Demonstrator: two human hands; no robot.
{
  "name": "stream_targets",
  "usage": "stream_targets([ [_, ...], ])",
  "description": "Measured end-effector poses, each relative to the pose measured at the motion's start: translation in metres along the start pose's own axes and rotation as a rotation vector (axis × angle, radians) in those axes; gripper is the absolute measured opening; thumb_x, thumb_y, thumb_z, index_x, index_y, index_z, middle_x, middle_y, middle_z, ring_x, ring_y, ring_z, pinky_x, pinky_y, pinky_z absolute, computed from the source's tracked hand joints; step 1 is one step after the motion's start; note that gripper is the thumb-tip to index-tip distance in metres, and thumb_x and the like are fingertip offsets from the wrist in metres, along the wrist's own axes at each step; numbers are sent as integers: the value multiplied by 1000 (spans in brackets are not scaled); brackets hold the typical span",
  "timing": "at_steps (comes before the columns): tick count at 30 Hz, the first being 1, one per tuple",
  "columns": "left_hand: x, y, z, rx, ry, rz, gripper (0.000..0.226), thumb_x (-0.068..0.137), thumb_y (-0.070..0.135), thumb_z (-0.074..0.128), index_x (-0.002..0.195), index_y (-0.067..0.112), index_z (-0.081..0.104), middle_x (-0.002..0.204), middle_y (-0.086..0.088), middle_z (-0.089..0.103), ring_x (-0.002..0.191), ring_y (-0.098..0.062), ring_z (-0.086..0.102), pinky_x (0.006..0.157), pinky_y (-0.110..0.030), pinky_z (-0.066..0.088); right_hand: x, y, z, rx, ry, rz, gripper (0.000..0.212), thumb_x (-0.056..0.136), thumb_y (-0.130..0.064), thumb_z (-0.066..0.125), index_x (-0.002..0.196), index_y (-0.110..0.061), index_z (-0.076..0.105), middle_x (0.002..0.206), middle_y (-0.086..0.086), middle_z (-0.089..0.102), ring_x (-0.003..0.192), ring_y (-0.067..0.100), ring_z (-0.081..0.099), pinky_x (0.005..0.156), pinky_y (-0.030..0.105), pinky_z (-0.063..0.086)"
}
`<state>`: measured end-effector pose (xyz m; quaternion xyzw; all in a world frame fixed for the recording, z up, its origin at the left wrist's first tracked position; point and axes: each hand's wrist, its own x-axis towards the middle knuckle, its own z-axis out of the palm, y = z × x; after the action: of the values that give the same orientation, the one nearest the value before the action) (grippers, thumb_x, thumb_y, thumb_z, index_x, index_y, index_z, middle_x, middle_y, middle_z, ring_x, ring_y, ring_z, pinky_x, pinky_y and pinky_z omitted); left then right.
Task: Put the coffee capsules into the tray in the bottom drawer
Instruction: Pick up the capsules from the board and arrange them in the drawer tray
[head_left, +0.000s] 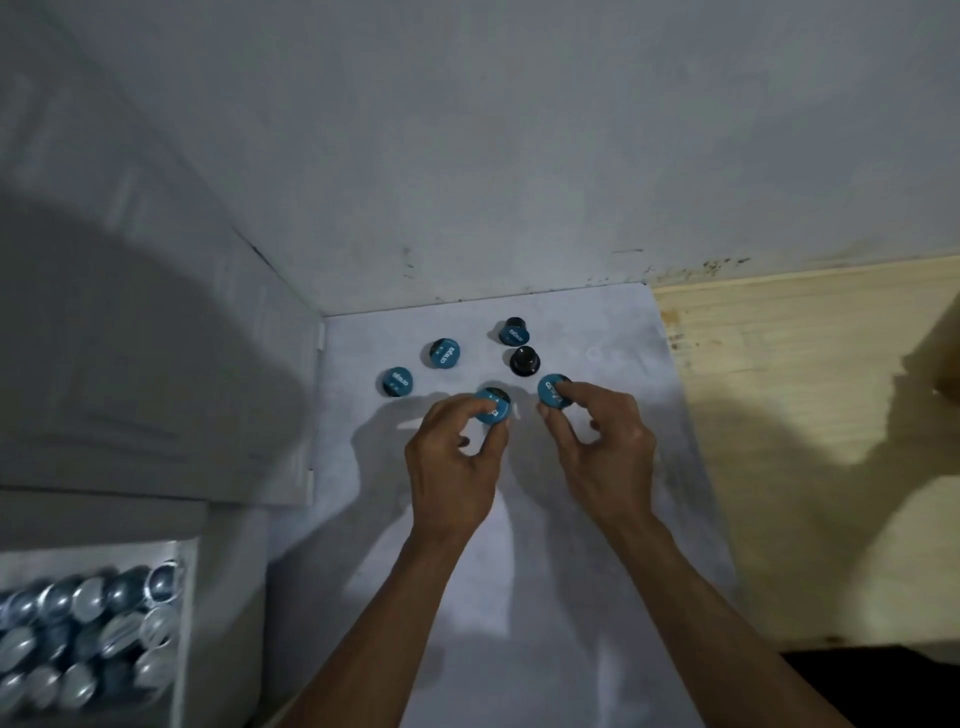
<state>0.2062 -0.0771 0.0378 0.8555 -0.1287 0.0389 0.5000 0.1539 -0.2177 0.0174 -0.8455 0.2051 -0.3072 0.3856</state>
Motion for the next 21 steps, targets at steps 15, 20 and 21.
stream_targets([
  [15, -118, -19, -286, -11, 42, 133, 18, 78, 22, 77, 94, 20, 71, 101, 13, 69, 88, 2, 63, 72, -18, 53, -165, -217, 23, 189, -64, -19, 28, 77, -24, 80, 102, -18, 73, 96, -3, 71, 84, 9, 63, 64, 11, 46],
  [20, -152, -54, -392, 42, 124, 84, 23, 74, 19, 82, 93, 26, 71, 98, 30, 63, 84, 6, 63, 72, -15, 53, -228, -278, 54, 213, -174, -46, 28, 76, -24, 81, 102, -20, 73, 91, -3, 71, 80, 8, 64, 62, 12, 48],
  [21, -153, -61, -408, 53, 141, 58, 22, 74, 19, 82, 92, 25, 72, 96, 28, 64, 82, 5, 64, 71, -16, 54, -235, -286, 61, 216, -201, -36, 28, 76, -23, 81, 102, -21, 73, 91, -3, 71, 80, 8, 63, 62, 13, 48],
])
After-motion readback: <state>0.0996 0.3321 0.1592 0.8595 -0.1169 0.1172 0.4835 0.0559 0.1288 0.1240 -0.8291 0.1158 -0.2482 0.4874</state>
